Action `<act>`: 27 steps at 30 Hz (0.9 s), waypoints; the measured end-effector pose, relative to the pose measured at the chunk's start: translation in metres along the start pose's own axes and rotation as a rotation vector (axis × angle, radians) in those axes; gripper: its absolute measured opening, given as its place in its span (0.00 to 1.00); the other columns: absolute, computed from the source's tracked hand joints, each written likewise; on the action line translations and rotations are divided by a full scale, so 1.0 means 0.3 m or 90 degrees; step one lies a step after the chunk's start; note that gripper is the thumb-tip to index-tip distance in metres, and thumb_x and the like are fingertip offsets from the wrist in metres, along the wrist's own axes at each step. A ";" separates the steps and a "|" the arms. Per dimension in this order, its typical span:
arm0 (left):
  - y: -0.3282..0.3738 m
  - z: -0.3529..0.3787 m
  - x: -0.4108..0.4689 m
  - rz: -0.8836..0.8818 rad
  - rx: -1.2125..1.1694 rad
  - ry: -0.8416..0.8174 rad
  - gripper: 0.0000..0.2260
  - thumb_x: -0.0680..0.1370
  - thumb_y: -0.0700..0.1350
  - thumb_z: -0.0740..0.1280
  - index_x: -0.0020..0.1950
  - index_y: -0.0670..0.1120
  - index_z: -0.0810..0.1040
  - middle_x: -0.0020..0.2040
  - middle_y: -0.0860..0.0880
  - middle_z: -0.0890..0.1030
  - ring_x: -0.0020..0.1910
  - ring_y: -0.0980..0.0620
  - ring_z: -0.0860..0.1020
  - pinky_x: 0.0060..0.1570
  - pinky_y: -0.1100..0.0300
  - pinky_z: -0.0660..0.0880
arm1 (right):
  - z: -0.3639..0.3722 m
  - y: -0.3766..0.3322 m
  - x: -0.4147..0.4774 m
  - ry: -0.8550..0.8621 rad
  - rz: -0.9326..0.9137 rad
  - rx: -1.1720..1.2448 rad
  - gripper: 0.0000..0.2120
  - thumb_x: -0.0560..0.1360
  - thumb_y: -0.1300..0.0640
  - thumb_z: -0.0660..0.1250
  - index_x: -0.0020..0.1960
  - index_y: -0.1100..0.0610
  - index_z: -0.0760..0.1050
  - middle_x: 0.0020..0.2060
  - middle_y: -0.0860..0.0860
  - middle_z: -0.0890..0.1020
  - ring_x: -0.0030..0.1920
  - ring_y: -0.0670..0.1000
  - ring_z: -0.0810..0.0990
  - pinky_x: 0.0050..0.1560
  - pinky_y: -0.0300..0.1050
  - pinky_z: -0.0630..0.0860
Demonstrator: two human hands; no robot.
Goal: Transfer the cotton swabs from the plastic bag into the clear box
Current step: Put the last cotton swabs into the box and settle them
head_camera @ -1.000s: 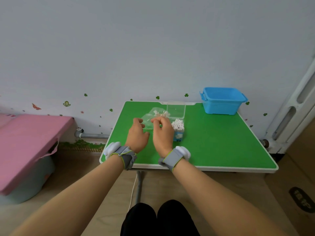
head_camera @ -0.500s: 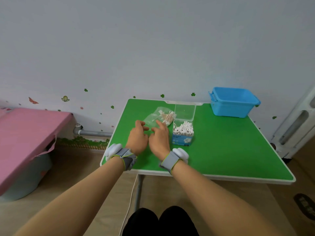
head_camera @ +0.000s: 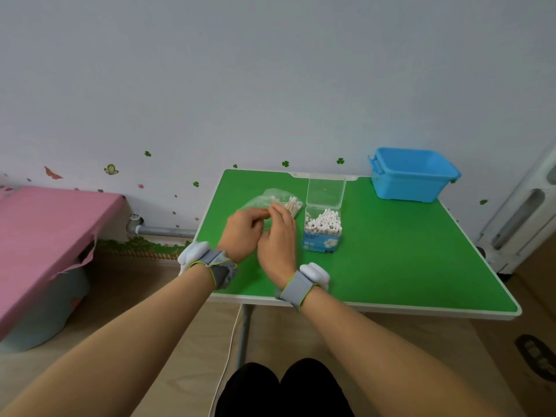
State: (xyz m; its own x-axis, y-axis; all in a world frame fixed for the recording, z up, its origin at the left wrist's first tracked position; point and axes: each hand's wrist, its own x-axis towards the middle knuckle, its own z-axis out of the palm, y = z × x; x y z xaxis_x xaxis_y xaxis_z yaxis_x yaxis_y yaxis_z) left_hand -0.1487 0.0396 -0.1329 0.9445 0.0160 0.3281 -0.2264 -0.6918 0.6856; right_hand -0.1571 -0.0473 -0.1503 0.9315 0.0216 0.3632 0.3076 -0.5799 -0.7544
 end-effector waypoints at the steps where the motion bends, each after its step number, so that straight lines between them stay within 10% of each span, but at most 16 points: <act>1: 0.003 -0.003 0.001 0.000 -0.004 -0.016 0.16 0.76 0.30 0.60 0.59 0.40 0.80 0.59 0.44 0.81 0.59 0.47 0.78 0.58 0.63 0.70 | -0.004 -0.007 -0.005 0.016 -0.014 0.016 0.25 0.73 0.72 0.55 0.70 0.64 0.68 0.70 0.54 0.68 0.72 0.52 0.62 0.73 0.41 0.55; 9: 0.025 -0.006 0.010 -0.065 0.073 -0.096 0.09 0.79 0.36 0.58 0.48 0.33 0.76 0.48 0.34 0.79 0.48 0.38 0.77 0.44 0.53 0.69 | -0.033 -0.049 -0.051 0.116 -0.073 0.094 0.20 0.68 0.73 0.58 0.55 0.63 0.79 0.54 0.55 0.80 0.59 0.54 0.74 0.63 0.48 0.68; 14: 0.024 -0.004 -0.007 -0.016 0.137 -0.146 0.10 0.78 0.35 0.59 0.56 0.33 0.76 0.57 0.35 0.78 0.58 0.40 0.76 0.55 0.56 0.68 | -0.047 -0.046 -0.059 0.131 -0.067 0.142 0.12 0.65 0.74 0.59 0.44 0.64 0.75 0.44 0.57 0.78 0.49 0.56 0.73 0.52 0.47 0.69; 19: 0.030 -0.012 -0.013 0.039 0.087 -0.089 0.22 0.78 0.33 0.59 0.73 0.42 0.66 0.66 0.40 0.75 0.64 0.45 0.75 0.64 0.62 0.66 | -0.044 -0.043 -0.030 0.092 0.097 0.265 0.04 0.77 0.65 0.58 0.51 0.64 0.68 0.51 0.57 0.71 0.52 0.54 0.70 0.51 0.40 0.64; 23: 0.026 -0.021 0.001 0.068 0.097 -0.008 0.24 0.77 0.29 0.56 0.70 0.44 0.71 0.68 0.41 0.73 0.68 0.47 0.71 0.65 0.68 0.61 | -0.010 -0.009 0.028 0.036 0.284 0.326 0.17 0.81 0.53 0.56 0.64 0.63 0.66 0.59 0.56 0.71 0.58 0.53 0.71 0.54 0.42 0.66; 27: 0.028 -0.028 0.004 0.106 0.115 0.021 0.14 0.77 0.29 0.58 0.55 0.34 0.81 0.66 0.44 0.75 0.72 0.48 0.67 0.64 0.76 0.55 | 0.010 -0.006 0.088 0.025 0.500 0.529 0.22 0.80 0.49 0.55 0.66 0.63 0.68 0.47 0.56 0.75 0.42 0.52 0.74 0.44 0.47 0.71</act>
State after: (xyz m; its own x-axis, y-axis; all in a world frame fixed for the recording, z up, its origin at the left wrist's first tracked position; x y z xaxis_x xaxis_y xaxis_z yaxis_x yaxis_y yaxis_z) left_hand -0.1515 0.0398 -0.1213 0.8887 -0.0870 0.4502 -0.3292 -0.8045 0.4944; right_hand -0.1324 -0.0433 -0.1409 0.9212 -0.1434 -0.3617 -0.3090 0.2955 -0.9040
